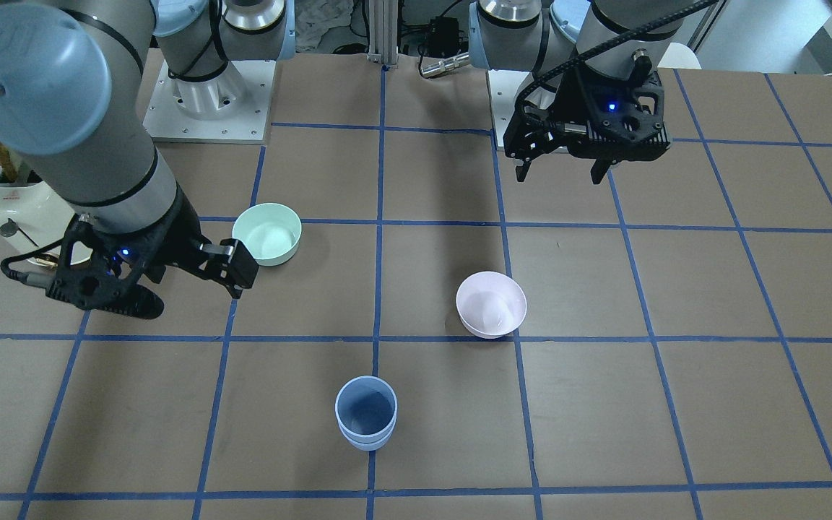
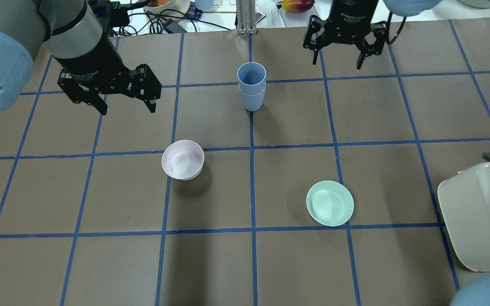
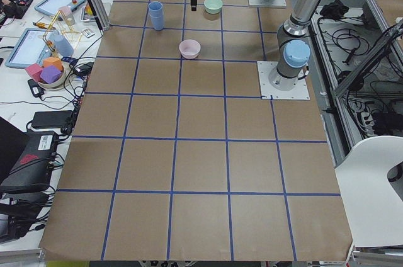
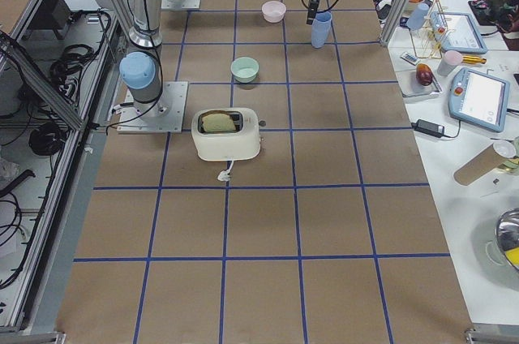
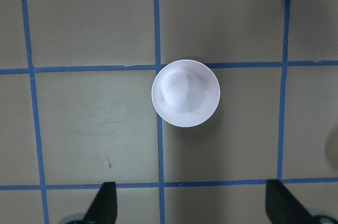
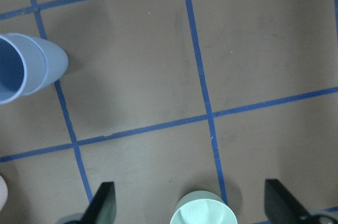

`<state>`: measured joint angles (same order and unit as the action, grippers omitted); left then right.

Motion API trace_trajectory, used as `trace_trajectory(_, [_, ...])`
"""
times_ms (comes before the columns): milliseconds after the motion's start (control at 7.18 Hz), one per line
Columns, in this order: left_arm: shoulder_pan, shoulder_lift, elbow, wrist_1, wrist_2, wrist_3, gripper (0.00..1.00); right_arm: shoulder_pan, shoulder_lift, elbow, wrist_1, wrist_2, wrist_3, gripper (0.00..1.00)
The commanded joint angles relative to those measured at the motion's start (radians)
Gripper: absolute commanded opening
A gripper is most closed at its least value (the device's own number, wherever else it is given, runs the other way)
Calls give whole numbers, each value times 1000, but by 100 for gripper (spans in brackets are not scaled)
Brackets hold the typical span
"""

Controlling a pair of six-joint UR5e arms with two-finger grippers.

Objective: Stack blue cups with both arms

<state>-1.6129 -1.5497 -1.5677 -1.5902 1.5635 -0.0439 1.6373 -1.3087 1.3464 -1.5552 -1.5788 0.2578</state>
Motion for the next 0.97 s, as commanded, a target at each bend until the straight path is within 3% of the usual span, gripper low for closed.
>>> trace_trajectory(0, [8, 5, 0, -2, 3, -1, 100, -13, -172, 172, 6, -23, -34, 100])
trace_trajectory(418, [8, 5, 0, -2, 3, -2, 100, -13, -201, 177, 6, -6, -29, 100])
trace_trajectory(835, [8, 5, 0, -2, 3, -2, 100, -82, -204, 178, 15, -7, -166, 100])
